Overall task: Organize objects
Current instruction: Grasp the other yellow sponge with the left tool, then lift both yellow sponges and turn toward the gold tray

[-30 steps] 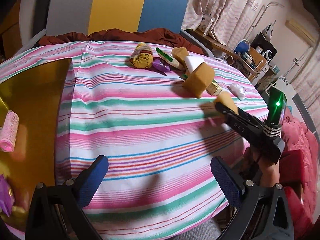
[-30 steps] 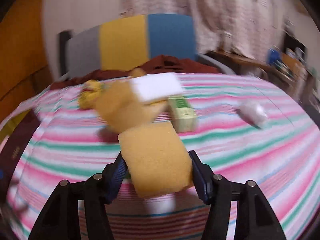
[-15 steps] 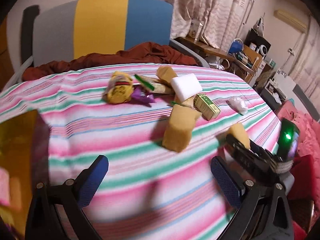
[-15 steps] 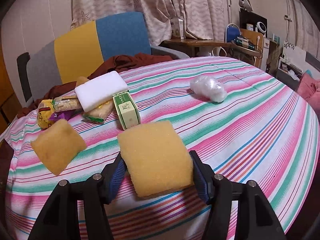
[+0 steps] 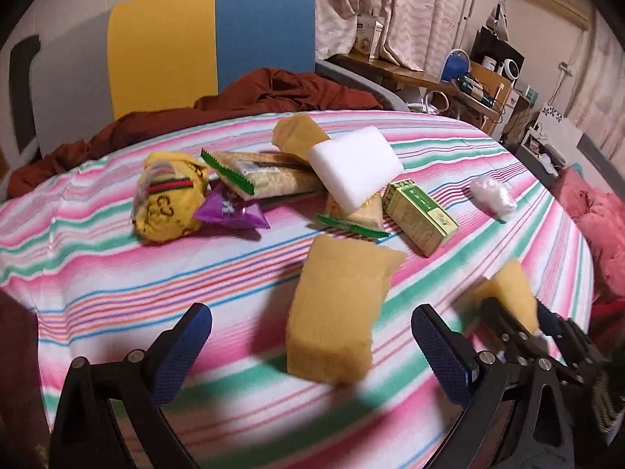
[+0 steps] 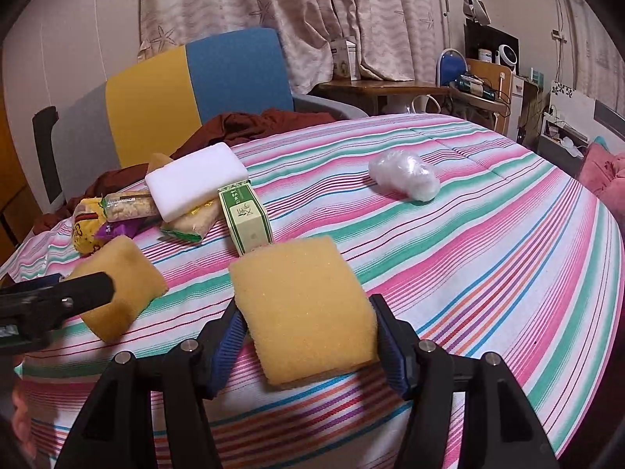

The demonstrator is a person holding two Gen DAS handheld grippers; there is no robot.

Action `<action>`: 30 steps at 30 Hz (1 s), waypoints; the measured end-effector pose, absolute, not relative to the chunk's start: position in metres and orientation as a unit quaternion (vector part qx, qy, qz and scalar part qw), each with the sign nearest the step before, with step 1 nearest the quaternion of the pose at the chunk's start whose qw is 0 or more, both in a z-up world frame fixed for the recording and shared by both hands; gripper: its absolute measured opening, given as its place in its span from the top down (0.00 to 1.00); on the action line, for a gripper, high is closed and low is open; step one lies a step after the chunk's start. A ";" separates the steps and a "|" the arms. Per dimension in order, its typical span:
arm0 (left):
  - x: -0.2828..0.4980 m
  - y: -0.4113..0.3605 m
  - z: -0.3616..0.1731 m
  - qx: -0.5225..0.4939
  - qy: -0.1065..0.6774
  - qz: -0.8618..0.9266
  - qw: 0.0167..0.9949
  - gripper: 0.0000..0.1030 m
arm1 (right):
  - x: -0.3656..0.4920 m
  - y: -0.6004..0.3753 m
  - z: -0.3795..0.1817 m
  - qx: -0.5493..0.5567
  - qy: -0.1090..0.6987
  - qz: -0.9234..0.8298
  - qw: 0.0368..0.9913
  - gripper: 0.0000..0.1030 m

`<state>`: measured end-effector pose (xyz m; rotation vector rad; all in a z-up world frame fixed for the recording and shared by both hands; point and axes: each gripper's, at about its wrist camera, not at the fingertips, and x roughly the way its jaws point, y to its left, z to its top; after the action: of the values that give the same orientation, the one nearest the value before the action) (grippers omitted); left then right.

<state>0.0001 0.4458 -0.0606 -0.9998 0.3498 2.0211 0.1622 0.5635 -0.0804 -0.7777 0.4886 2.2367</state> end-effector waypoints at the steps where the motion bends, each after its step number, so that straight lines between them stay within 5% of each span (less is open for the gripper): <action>1: 0.001 0.447 -0.061 -0.390 0.140 0.809 0.416 0.00 | 0.162 0.563 -0.080 -0.301 0.188 0.865 0.355 0.39; 4: 0.003 0.449 -0.061 -0.367 0.132 0.818 0.422 0.05 | 0.162 0.562 -0.080 -0.300 0.183 0.865 0.359 0.39; 8: 0.006 0.455 -0.065 -0.358 0.147 0.817 0.428 0.38 | 0.162 0.561 -0.079 -0.298 0.180 0.865 0.362 0.39; 14: 0.007 0.449 -0.068 -0.357 0.132 0.808 0.449 0.54 | 0.162 0.561 -0.079 -0.298 0.178 0.865 0.362 0.39; 30: 0.034 0.391 -0.060 -0.315 0.097 0.843 0.426 0.60 | 0.150 0.517 -0.062 -0.275 0.061 0.900 0.334 0.39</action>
<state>0.0337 0.3913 -0.0605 -0.7878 0.2415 2.1064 0.1502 0.5168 -0.0615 -0.7175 0.1598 2.3487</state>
